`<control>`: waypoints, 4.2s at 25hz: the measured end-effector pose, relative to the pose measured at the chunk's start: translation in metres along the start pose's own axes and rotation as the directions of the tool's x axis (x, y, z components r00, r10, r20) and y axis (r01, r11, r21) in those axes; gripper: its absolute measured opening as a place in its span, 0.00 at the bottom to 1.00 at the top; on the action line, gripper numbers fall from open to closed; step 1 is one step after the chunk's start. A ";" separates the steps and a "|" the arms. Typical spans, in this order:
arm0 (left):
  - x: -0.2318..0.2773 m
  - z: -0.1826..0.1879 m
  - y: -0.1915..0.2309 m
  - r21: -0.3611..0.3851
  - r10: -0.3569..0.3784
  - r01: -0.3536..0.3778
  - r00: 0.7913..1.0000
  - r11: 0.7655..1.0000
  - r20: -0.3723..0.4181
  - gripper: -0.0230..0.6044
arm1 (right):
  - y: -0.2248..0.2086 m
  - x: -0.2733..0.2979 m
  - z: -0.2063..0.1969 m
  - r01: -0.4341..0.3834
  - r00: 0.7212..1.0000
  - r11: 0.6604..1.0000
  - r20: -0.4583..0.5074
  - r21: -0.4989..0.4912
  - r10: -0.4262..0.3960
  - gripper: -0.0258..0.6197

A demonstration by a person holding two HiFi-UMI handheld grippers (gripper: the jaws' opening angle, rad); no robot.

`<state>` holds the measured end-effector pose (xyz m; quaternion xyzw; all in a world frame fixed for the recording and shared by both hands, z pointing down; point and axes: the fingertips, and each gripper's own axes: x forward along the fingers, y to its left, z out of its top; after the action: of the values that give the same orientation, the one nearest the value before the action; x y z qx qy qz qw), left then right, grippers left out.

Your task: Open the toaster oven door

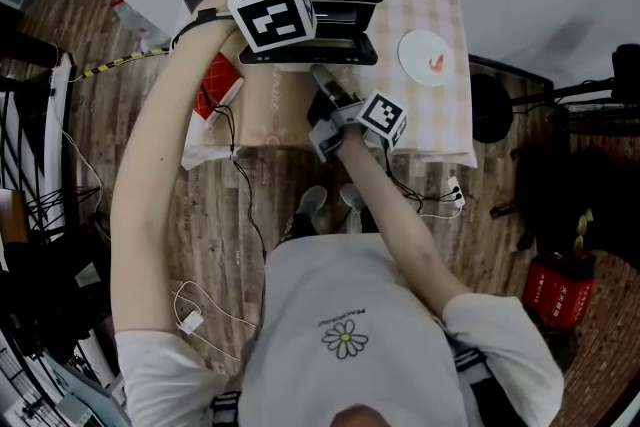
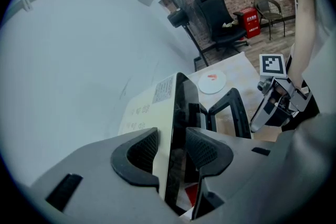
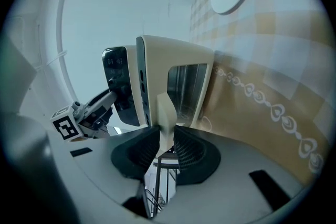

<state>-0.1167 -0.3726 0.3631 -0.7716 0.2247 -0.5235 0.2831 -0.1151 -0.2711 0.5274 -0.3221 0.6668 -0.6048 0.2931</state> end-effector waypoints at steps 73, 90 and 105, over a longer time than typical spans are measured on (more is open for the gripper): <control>-0.081 0.044 0.049 -0.311 0.268 -0.187 0.932 0.932 0.244 0.22 | 0.179 -0.009 0.106 -0.041 0.984 0.805 0.115 -0.591 0.135 0.05; -0.230 0.033 -0.034 -0.932 0.820 -0.113 0.520 0.345 0.240 0.06 | 0.285 -0.097 0.053 0.200 0.951 -0.011 0.191 -0.980 0.245 0.05; -0.209 0.027 -0.086 -0.920 0.802 -0.210 0.576 0.332 0.158 0.06 | 0.245 -0.118 0.029 0.203 0.966 -0.056 0.191 -0.978 0.176 0.05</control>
<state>-0.1609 -0.1696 0.2709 -0.8034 0.5854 0.0494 0.0966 -0.0371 -0.1816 0.2808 -0.5159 0.8477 0.1153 0.0446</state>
